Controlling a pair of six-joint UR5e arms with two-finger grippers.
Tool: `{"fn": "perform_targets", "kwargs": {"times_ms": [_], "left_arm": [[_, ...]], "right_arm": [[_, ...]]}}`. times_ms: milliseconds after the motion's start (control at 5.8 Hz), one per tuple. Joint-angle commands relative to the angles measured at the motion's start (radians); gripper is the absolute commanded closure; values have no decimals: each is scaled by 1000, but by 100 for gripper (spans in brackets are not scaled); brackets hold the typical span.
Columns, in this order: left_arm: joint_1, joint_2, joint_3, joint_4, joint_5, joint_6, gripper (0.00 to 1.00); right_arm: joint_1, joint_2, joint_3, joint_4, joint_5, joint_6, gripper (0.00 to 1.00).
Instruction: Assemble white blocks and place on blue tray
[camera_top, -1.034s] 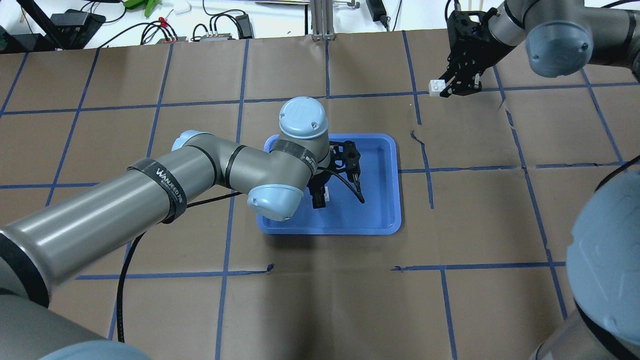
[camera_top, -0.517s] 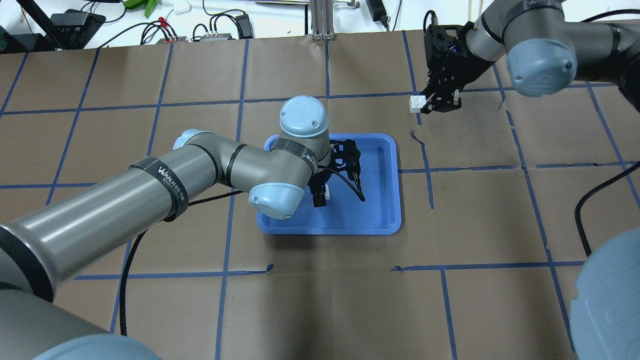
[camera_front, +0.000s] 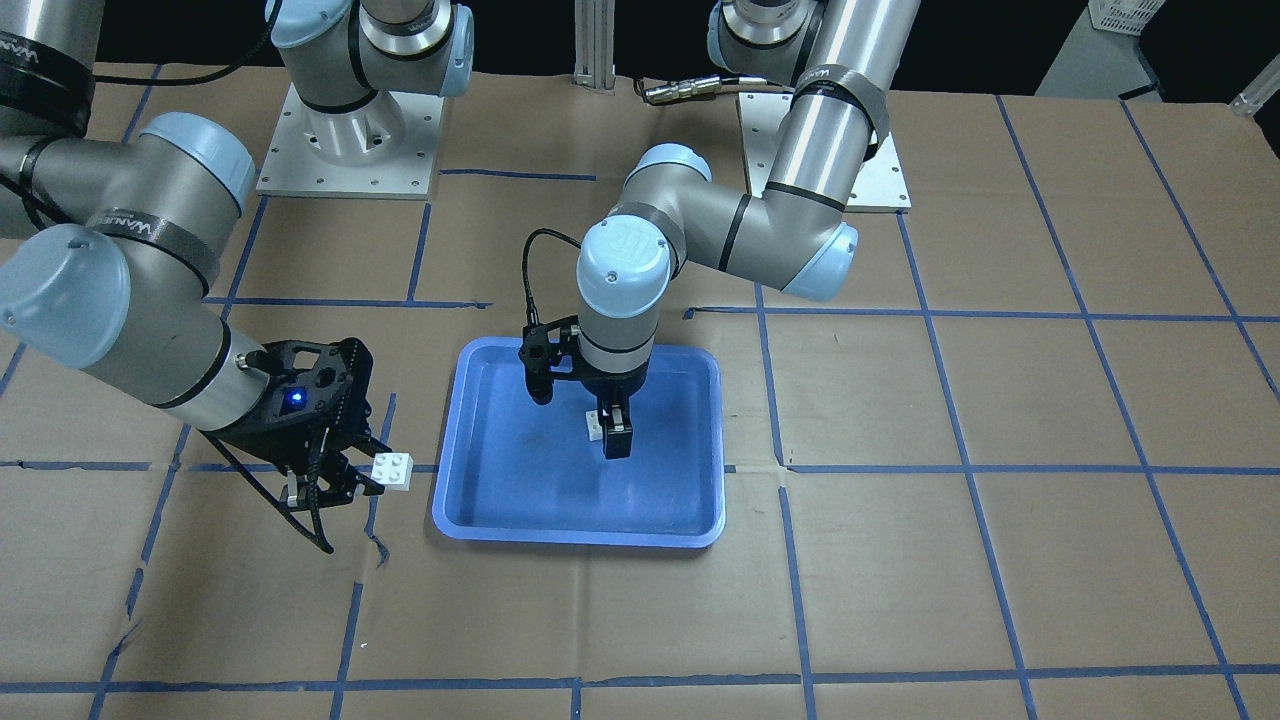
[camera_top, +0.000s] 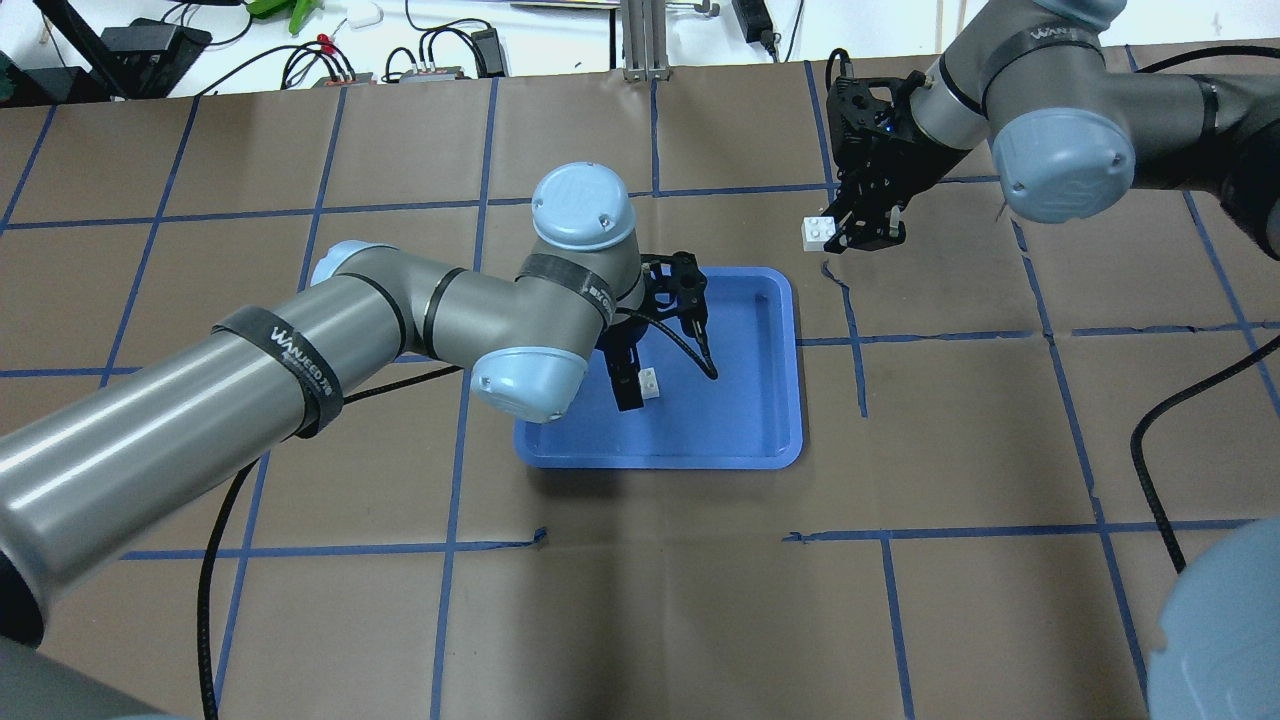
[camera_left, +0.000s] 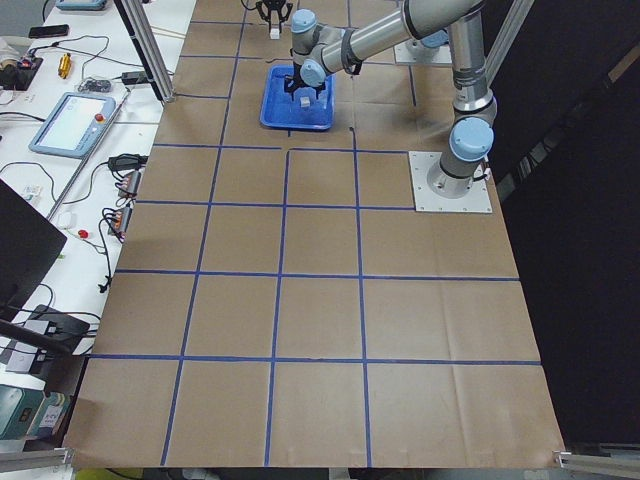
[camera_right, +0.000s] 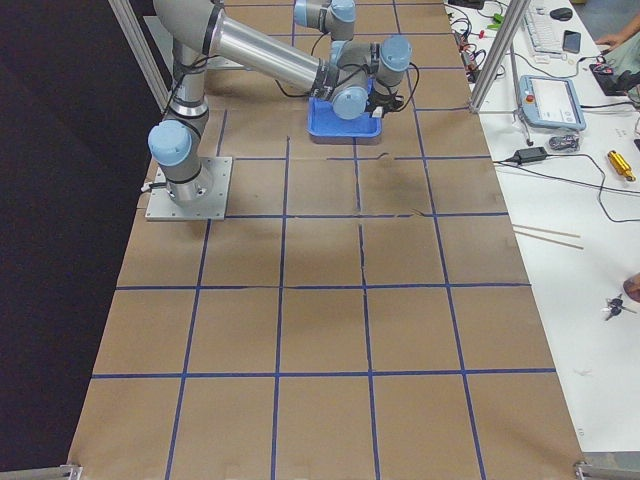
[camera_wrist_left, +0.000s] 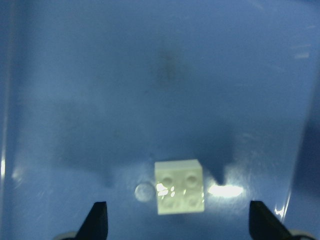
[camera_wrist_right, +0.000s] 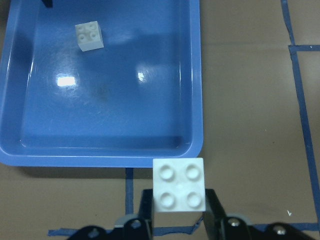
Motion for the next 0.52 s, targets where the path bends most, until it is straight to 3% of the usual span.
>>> {"fn": "perform_targets", "kwargs": {"times_ms": [0, 345], "left_arm": [[53, 151, 40, -200, 1, -9, 2], [127, 280, 46, -290, 1, -88, 2]], "right_arm": [[30, -41, 72, -29, -1, 0, 76], [117, -44, 195, -284, -3, 149, 76]]}}
